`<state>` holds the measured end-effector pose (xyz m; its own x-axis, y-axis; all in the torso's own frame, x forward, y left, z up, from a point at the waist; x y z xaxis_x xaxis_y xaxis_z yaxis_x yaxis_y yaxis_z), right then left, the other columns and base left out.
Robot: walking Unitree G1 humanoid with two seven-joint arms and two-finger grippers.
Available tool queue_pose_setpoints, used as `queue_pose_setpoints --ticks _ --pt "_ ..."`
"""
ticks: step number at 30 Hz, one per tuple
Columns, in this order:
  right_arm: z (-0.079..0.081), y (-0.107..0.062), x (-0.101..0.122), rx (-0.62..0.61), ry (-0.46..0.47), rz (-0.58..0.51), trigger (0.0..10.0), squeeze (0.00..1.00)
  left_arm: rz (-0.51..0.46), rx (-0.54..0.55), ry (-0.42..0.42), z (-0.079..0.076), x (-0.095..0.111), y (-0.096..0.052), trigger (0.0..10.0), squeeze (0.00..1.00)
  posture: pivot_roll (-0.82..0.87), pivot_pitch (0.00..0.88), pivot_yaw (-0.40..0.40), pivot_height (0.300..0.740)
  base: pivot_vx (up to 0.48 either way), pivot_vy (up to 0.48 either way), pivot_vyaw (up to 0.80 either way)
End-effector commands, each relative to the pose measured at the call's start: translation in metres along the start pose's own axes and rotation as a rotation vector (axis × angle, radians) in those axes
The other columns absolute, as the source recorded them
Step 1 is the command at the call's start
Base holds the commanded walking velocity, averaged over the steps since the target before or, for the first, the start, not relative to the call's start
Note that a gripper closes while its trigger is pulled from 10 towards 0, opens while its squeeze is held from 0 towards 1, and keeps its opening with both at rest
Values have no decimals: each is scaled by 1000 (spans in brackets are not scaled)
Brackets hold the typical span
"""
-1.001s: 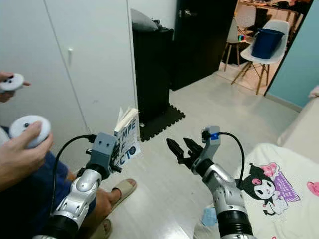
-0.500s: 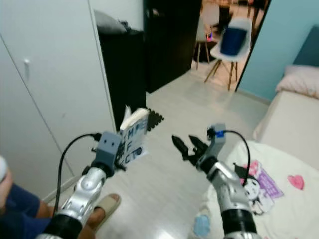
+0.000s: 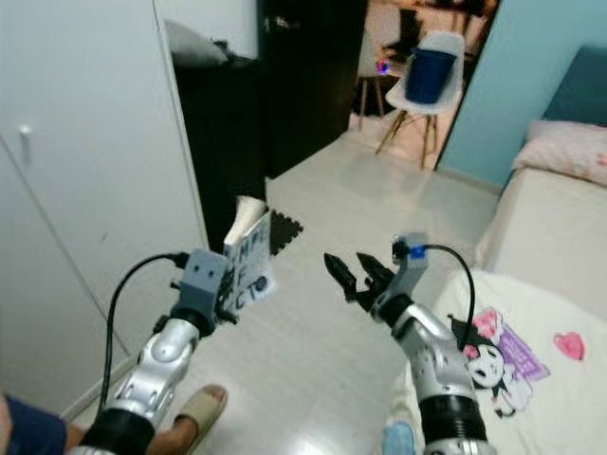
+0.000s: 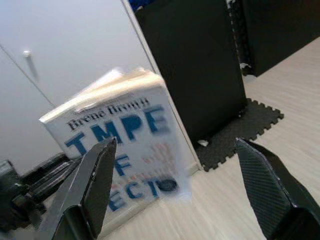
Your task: Clean up the room
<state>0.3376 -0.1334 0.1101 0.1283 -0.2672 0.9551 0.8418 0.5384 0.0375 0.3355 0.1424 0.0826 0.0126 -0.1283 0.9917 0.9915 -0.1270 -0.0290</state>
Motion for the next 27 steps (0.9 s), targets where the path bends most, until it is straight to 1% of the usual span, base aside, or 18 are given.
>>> queue_pose_setpoints --ticks 1,2,3,5,6,7,8,11,13,17,21,27 --pt "-3 -3 0 -13 4 7 10000 0 -36 1 6 0 9 3 10000 0 3 0 -79 740 289 0 -619" --pt "-2 -3 -1 -4 9 9 10000 0 -36 1 6 0 9 3 10000 0 3 0 -78 740 285 0 -788" --pt "6 1 -4 26 44 11 10000 0 -37 1 7 0 9 3 10000 0 3 0 -78 740 285 0 -788" --pt "30 8 -16 119 33 43 10000 0 -38 0 8 -1 9 3 10000 0 14 0 -84 740 285 0 -763" --pt "37 9 -20 140 20 54 10000 0 -40 1 8 -1 10 3 10000 0 23 0 -88 740 281 0 0" --pt "37 9 -20 140 20 54 10000 0 -40 1 8 -1 10 3 10000 0 23 0 -88 740 281 0 0" --pt "41 10 -24 146 -4 71 10000 0 -45 5 7 -1 12 3 10000 0 26 0 -86 740 281 0 0" --pt "36 11 -21 119 1 70 10000 0 -48 10 7 0 12 3 10000 0 18 0 -87 740 285 0 0" --pt "30 10 -17 104 1 63 10000 0 -41 8 8 1 10 2 10000 0 4 0 -86 740 285 0 -663" --pt "27 9 -16 84 -15 75 10000 0 -32 3 8 0 7 3 10000 0 -10 0 -87 740 286 0 -722" --pt "29 7 -20 97 -16 87 10000 0 -36 -1 7 -3 9 5 10000 0 2 0 -87 740 285 0 0" --pt "30 9 -21 93 -18 88 10000 0 -43 -4 6 -4 11 4 10000 0 9 0 -84 740 284 0 0"
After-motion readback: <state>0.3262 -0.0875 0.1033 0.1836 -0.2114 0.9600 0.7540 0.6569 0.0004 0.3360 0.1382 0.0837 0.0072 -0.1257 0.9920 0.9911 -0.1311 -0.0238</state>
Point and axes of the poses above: a point about 5 cm out from each wrist's last joint towards the gripper, its own y axis pointing out of the wrist towards the gripper, its own x axis along the axis of the wrist's last joint, z = x × y, the point moved 2 cm from there along y, pointing out of the wrist towards the gripper, and after that the axes turned 8 degrees about -y, right-handed, at the moved point
